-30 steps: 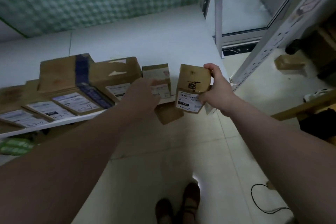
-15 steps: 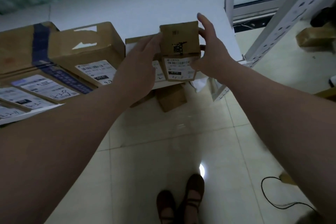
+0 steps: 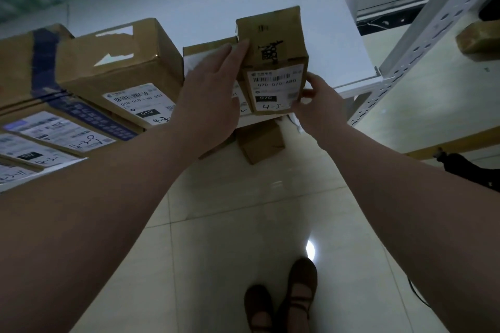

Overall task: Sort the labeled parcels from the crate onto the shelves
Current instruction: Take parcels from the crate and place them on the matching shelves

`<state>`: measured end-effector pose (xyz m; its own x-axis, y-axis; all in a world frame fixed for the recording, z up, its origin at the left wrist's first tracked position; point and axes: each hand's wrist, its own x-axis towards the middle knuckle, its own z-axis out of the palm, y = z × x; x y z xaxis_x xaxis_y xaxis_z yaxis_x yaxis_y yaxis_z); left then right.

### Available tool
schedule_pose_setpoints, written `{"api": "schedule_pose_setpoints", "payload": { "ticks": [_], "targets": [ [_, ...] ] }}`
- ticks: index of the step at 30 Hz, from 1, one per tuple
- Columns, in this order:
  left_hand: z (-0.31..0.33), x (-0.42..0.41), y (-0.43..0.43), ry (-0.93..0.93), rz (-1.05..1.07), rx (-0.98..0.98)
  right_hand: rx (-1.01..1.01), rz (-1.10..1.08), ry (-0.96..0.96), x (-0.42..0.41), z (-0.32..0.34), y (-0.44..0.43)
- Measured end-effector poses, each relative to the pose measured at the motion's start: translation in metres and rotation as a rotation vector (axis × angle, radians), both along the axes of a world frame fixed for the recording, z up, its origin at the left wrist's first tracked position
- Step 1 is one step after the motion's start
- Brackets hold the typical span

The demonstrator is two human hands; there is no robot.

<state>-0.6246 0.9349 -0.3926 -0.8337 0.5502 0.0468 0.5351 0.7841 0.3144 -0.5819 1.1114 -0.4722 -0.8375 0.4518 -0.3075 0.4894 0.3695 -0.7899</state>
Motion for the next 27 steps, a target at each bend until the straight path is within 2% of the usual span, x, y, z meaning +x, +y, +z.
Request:
{"api": "schedule_pose_setpoints", "payload": {
  "ticks": [12, 27],
  "targets": [
    [-0.006, -0.014, -0.002, -0.050, -0.035, -0.013, 0.063, -0.060, 0.021, -0.015, 0.003, -0.016],
    [-0.001, -0.017, -0.017, -0.074, -0.048, -0.035, 0.034, -0.092, 0.008, -0.022, 0.004, -0.028]
  ]
}}
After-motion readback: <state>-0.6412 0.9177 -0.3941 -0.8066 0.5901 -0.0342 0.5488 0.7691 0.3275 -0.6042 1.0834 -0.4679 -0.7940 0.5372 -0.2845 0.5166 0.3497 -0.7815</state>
